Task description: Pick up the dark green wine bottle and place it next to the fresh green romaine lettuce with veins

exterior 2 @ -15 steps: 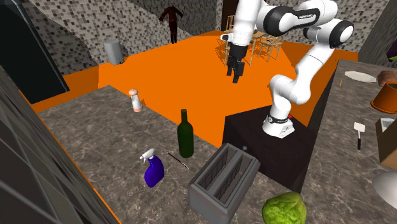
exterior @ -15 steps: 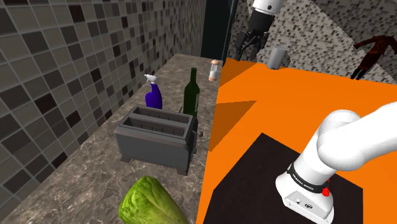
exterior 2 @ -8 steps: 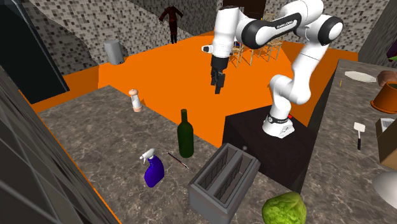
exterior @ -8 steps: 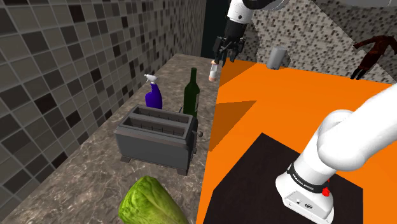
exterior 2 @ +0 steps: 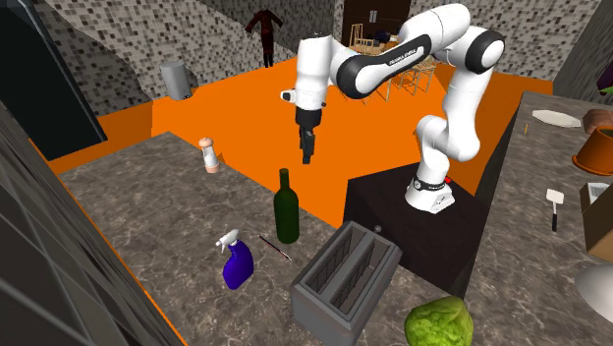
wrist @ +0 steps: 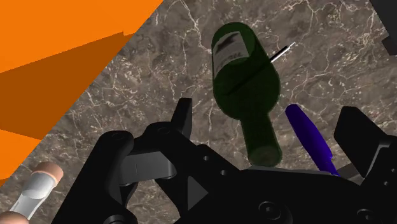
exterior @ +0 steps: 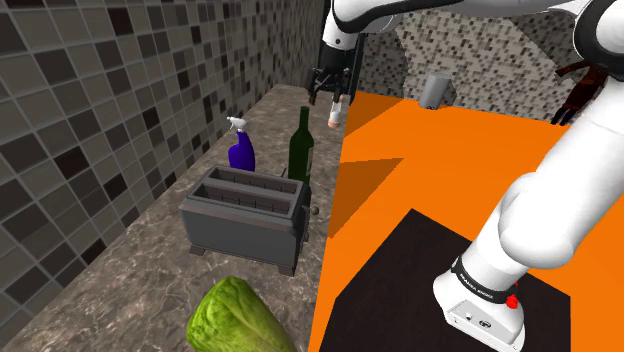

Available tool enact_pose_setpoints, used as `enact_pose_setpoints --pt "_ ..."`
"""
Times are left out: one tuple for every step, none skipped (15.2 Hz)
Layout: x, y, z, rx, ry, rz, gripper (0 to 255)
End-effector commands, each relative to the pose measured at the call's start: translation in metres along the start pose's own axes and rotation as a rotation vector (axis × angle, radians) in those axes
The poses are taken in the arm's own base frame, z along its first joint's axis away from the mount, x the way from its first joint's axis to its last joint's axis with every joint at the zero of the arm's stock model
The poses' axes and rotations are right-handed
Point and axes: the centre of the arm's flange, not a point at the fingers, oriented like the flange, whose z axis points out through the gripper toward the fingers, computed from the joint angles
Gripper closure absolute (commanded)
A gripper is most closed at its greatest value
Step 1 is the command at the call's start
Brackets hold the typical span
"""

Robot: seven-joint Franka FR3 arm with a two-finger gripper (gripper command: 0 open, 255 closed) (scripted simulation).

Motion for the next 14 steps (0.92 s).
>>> enact_pose_setpoints --pt "0.022 -0.006 0.018 0.0 -0.002 0.004 0" --pt "0.033 -0.008 0.025 0.0 -0.003 0.006 0" --pt "0.044 -0.011 0.032 0.0 -0.004 0.008 0" --pt "0.055 -0.013 0.039 0.0 -0.005 0.01 0" --pt "0.058 -0.014 0.041 0.0 -0.006 0.01 0" --pt "0.058 -0.014 0.046 0.0 -0.006 0.01 0" --pt "0.058 -0.014 0.051 0.0 -0.006 0.01 0" --pt "0.058 -0.014 0.057 0.0 -0.006 0.01 0" --pt "0.058 -0.014 0.062 0.0 -0.006 0.01 0" --pt "0.058 -0.014 0.067 0.0 -0.006 0.01 0" --pt "0.058 -0.014 0.072 0.0 -0.006 0.01 0" --pt "0.058 -0.014 0.081 0.0 -0.006 0.01 0" --pt "0.058 -0.014 0.081 0.0 -0.006 0.01 0" --pt "0.058 -0.014 0.081 0.0 -0.006 0.01 0"
